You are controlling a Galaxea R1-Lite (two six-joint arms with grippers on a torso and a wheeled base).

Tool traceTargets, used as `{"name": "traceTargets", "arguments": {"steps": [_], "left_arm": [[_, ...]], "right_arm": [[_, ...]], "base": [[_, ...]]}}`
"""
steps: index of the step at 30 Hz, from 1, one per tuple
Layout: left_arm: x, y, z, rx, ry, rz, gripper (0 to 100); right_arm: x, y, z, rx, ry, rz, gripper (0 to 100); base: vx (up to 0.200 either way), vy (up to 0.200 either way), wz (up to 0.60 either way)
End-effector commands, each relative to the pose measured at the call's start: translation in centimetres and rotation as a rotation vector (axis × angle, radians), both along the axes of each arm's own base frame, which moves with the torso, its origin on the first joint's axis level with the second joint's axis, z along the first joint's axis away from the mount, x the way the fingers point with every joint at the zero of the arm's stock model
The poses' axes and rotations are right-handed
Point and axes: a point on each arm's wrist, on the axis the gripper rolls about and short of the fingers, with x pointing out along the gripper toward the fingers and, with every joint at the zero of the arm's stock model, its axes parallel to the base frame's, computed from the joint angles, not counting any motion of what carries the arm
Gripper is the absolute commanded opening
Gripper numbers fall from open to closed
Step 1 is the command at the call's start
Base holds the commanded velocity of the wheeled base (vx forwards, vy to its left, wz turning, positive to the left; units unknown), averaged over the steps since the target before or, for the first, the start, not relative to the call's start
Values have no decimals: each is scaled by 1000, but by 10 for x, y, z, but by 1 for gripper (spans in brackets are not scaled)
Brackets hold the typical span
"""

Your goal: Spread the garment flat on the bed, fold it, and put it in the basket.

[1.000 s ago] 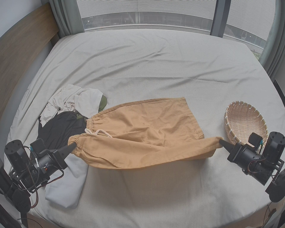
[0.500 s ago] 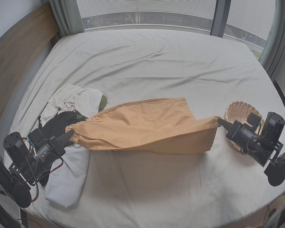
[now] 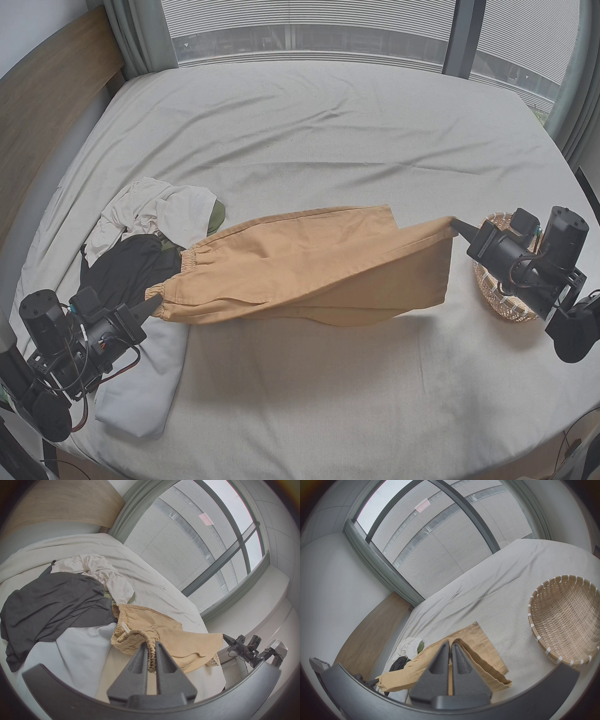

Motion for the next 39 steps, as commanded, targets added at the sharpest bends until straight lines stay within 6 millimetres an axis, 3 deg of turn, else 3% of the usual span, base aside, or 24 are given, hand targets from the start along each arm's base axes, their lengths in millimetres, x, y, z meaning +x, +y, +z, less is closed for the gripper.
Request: {"name": "traceTargets", "arguments": {"steps": [1, 20, 24, 39], "left_arm": [[9, -2, -2, 0, -3, 10, 0], [48, -6, -4, -143, 7, 114, 0], [56, -7, -13, -145, 32, 117, 0], [87, -11, -16, -164, -13, 118, 0]], "right_arm": [[17, 6, 3, -3, 8, 2, 0], [73, 22, 0, -6, 18, 2, 0], [87, 20, -6, -10, 31, -15, 0], [125, 18, -19, -1, 7, -44, 0]], "base": [[0, 0, 0], [0, 0, 0], [0, 0, 0], [0, 0, 0]]}}
